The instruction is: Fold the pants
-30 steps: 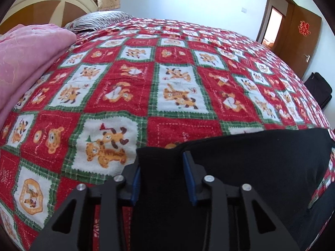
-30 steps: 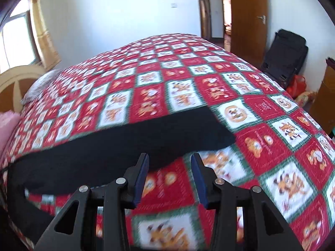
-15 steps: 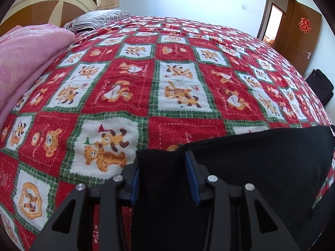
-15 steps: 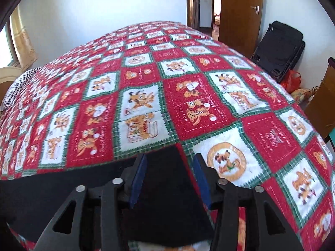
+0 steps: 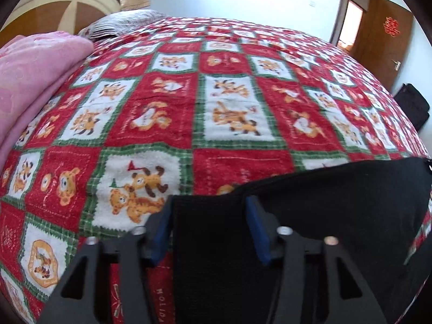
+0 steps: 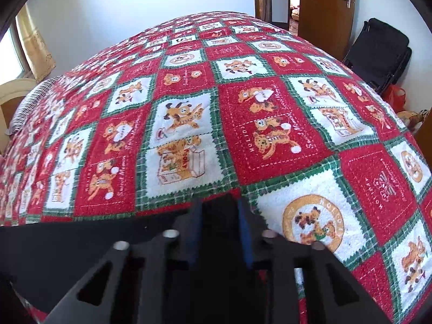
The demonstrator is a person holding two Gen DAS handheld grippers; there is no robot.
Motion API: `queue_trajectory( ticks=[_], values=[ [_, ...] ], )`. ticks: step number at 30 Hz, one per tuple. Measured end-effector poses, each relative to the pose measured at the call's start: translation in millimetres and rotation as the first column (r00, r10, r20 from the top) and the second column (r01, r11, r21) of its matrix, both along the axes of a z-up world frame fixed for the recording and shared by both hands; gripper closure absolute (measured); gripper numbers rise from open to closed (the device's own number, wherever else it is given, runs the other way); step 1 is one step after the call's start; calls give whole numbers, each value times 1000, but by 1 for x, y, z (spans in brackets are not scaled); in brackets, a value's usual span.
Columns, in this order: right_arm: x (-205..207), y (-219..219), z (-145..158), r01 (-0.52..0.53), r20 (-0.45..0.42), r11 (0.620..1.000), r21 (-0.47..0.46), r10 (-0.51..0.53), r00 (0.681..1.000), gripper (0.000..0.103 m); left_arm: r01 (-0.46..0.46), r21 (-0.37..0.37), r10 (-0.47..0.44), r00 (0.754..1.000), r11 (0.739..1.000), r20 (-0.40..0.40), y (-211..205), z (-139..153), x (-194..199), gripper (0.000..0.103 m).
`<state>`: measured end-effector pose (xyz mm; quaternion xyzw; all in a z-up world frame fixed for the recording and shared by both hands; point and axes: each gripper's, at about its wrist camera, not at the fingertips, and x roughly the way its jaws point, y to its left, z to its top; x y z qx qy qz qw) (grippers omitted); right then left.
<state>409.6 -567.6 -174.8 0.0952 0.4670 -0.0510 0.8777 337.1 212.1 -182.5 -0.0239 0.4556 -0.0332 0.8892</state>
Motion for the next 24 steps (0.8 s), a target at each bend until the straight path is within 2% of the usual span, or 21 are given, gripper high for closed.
queue_trajectory(
  ticks=[3, 5, 6, 7, 13, 18, 24],
  values=[
    [-4, 3, 1, -10, 3, 1000, -13, 10, 1000, 94, 37, -7, -37, 999, 999, 10, -3, 2, -2, 70],
    [-5, 6, 3, -12, 6, 1000, -28, 12, 1000, 96, 41, -16, -41, 999, 999, 9, -2, 3, -1, 76],
    [-5, 8, 4, -14, 7, 999, -38, 14, 1000, 97, 62, -39, -61, 998, 997, 23, -1, 5, -2, 84],
    [-6, 11, 6, -19, 13, 999, -50, 20, 1000, 97, 70, -63, -67, 997, 996, 42, 1, 7, -4, 86],
    [-26, 18, 34, -24, 101, 997, -68, 30, 994, 97, 64, -86, -57, 995, 994, 77, 6, 15, -8, 86],
    [-55, 20, 67, -26, 198, 997, -71, 39, 979, 98, 70, -122, -53, 989, 990, 137, 11, 27, -16, 87],
    [-104, 18, 100, -21, 331, 998, -54, 38, 943, 98, 67, -168, -32, 979, 984, 202, 21, 41, -31, 88]
  ],
)
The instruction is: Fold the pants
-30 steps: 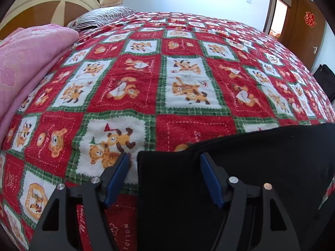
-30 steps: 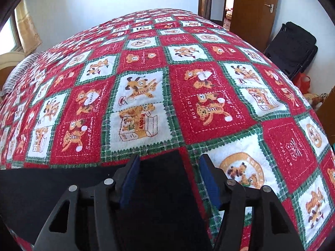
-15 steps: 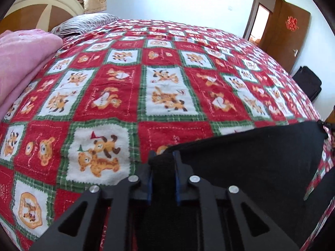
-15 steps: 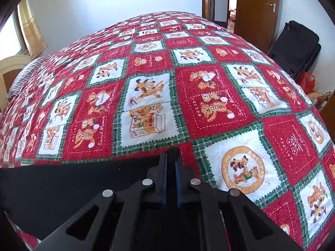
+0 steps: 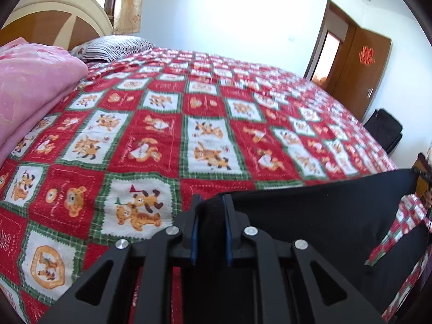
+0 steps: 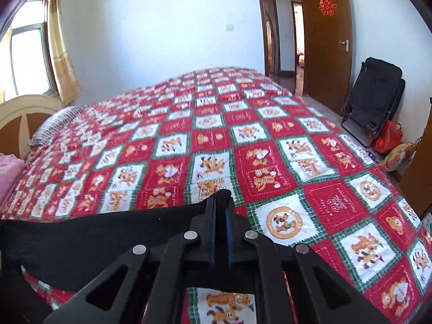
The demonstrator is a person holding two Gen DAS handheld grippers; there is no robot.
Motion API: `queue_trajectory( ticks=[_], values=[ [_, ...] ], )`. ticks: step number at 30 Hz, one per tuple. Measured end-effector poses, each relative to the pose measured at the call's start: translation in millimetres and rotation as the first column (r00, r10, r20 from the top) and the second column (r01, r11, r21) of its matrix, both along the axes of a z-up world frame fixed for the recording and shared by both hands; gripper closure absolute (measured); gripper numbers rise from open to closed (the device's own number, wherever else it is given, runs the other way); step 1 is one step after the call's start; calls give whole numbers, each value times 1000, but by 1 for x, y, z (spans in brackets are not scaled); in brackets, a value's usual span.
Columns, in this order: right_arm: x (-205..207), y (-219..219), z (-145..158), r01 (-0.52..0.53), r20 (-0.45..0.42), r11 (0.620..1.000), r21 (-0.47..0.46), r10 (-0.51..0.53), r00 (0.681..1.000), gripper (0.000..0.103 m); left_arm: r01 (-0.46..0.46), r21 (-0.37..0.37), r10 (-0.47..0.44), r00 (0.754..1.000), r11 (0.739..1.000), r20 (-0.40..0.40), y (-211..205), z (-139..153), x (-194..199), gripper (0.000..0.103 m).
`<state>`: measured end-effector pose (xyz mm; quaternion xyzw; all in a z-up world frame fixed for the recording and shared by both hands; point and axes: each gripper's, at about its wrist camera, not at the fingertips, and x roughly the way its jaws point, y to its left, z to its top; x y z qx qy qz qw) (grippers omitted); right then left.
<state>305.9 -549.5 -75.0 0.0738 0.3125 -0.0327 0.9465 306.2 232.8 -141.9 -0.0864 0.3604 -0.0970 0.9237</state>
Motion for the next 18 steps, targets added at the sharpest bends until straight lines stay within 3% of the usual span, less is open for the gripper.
queue_trajectory(
  ticks=[4, 10, 18],
  values=[
    [-37, -2, 13, -14, 85, 1000, 17, 13, 996, 98, 1, -68, 3, 998, 998, 55, 11, 11, -17, 88],
    [-91, -2, 20, -37, 162, 998, 46, 29, 986, 98, 57, -77, -49, 993, 995, 104, 7, 17, -51, 91],
    [-164, -2, 25, -61, 238, 995, 73, 42, 970, 98, 51, -141, -24, 982, 989, 189, 22, 26, -97, 91]
  ],
)
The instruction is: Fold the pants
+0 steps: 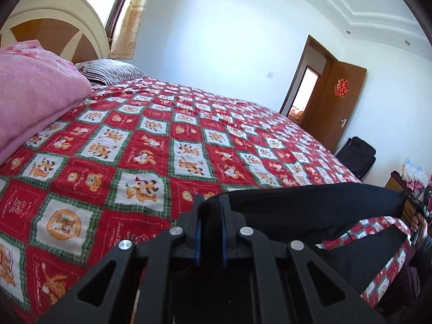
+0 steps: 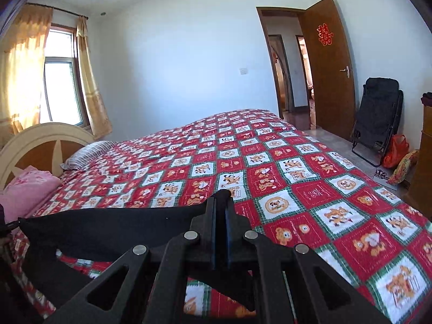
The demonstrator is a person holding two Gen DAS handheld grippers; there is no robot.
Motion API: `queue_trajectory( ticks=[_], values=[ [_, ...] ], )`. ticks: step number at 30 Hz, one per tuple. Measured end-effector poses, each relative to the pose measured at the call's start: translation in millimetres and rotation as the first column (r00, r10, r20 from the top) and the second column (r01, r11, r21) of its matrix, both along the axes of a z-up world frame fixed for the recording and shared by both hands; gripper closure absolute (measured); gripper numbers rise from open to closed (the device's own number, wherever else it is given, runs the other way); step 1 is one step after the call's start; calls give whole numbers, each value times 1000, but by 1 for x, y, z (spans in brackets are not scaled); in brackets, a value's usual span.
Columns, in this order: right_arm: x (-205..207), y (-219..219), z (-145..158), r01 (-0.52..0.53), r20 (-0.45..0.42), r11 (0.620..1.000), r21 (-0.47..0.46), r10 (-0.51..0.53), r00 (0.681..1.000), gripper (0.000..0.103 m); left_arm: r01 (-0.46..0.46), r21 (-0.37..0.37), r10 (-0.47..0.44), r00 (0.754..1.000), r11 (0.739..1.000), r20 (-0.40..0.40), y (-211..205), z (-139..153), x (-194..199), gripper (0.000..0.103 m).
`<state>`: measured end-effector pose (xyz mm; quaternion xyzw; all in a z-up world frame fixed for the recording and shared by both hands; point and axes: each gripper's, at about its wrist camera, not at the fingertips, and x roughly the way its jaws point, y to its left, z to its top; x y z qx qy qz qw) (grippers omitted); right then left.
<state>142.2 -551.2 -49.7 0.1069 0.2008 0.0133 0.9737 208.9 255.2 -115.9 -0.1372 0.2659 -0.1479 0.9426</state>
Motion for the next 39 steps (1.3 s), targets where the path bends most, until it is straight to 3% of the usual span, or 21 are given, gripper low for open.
queue_trajectory(
  ticks=[10, 20, 24, 27, 29, 31, 39],
  values=[
    [-72, -25, -22, 36, -23, 998, 47, -35, 999, 98, 24, -46, -23, 999, 999, 33, 13, -19, -58, 91],
    [-84, -29, -63, 48, -163, 999, 3, -47, 985, 98, 26, 24, -25, 999, 999, -41, 13, -70, -84, 85],
    [-89, -29, -73, 38, -185, 999, 0, -38, 982, 98, 10, 34, -9, 999, 999, -36, 17, -79, -92, 73],
    [-95, -26, -80, 27, -196, 999, -18, -30, 980, 98, 11, 31, -10, 999, 999, -40, 21, -81, -97, 71],
    [-99, -25, -83, 20, -199, 1000, -24, -24, 980, 98, 4, 50, -2, 999, 999, -40, 22, -80, -101, 66],
    [-102, -24, -83, 16, -196, 1000, -26, -21, 980, 98, -10, 65, 13, 999, 998, -40, 24, -79, -105, 53],
    [-100, -20, -81, 19, -215, 998, -65, -33, 976, 96, -52, 133, 61, 996, 990, -66, 39, -83, -118, 35]
  ],
)
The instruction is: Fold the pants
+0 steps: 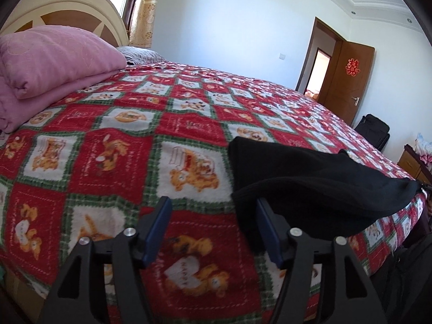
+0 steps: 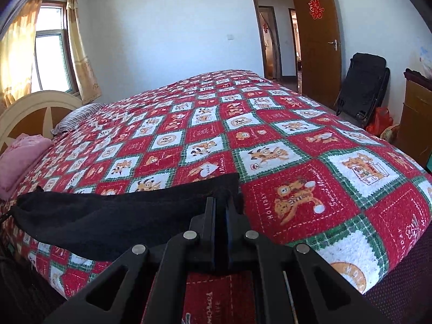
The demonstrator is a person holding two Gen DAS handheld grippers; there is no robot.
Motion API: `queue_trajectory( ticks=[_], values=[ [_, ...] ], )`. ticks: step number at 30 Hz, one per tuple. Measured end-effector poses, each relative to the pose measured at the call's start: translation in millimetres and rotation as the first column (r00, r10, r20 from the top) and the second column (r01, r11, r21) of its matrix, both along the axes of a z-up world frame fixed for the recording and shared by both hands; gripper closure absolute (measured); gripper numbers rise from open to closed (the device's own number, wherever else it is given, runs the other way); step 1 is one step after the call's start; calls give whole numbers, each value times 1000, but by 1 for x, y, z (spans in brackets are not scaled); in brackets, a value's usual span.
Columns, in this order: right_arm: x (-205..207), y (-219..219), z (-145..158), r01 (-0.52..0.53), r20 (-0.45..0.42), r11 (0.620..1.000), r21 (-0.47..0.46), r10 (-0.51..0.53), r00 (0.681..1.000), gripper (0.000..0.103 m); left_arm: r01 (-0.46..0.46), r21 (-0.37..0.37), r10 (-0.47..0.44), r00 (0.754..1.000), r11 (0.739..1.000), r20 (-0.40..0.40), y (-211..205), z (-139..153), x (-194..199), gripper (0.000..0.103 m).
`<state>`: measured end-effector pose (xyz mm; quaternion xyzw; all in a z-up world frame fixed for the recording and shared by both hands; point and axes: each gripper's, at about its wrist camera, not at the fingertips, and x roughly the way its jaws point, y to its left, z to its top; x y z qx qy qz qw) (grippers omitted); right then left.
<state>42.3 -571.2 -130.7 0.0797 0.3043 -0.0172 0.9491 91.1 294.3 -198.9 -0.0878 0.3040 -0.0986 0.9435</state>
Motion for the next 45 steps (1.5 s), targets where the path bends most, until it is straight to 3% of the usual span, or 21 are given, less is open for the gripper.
queue_trajectory(
  ticks=[3, 5, 7, 12, 16, 19, 21, 26, 32, 36, 38, 39, 41, 43, 45],
  values=[
    [-2, 1, 2, 10, -10, 1000, -17, -10, 1000, 92, -38, 23, 38, 999, 999, -19, 12, -3, -5, 35],
    [-6, -1, 5, 36, -18, 999, -38, -37, 999, 70, -72, 31, 73, 997, 997, -24, 21, -4, -7, 35],
    [-13, -7, 12, 72, -9, 997, -36, -72, 997, 56, -118, 7, 118, 993, 993, -27, 35, -3, -11, 35],
    [-29, -2, 48, 150, 82, 988, -48, -146, 986, 55, -148, -38, 149, 989, 988, 16, 38, 14, -14, 35],
    [-14, 56, 85, 21, 146, 996, -81, -9, 989, 55, -97, -19, 98, 995, 995, 29, 16, 27, -1, 35],
    [21, 125, 90, -165, 99, 980, -115, 176, 979, 55, -50, -1, 50, 998, 999, 34, -6, 33, 14, 35],
    [45, 171, 85, -280, 67, 952, -124, 290, 955, 55, -34, 28, 33, 999, 999, 18, -21, 35, 29, 35],
    [113, 300, 53, -545, -40, 836, -62, 544, 838, 55, -4, 42, 5, 1000, 999, -26, -39, 28, 50, 35],
    [159, 430, 9, -722, -142, 691, 30, 718, 681, 55, 10, -3, -10, 998, 1000, -55, -47, 21, 55, 36],
    [178, 472, -18, -755, -212, 653, 55, 747, 631, 55, 19, -20, -20, 998, 1000, -54, -51, 17, 52, 36],
    [186, 485, -30, -754, -241, 655, 56, 742, 626, 56, 21, -7, -21, 998, 1000, -52, -55, 15, 52, 36],
    [188, 488, -34, -759, -252, 647, 70, 748, 614, 58, 22, 0, -22, 998, 1000, -51, -57, 14, 53, 36],
    [188, 497, -42, -772, -288, 631, 71, 755, 590, 96, 25, 1, -25, 999, 1000, -46, -61, 13, 53, 36],
    [181, 503, -43, -791, -308, 611, 43, 761, 571, 101, 21, 10, -21, 999, 1000, -41, -63, 13, 54, 36],
    [175, 502, -33, -794, -291, 607, 9, 762, 579, 101, 18, 13, -18, 999, 1000, -35, -64, 16, 54, 36]
  ],
)
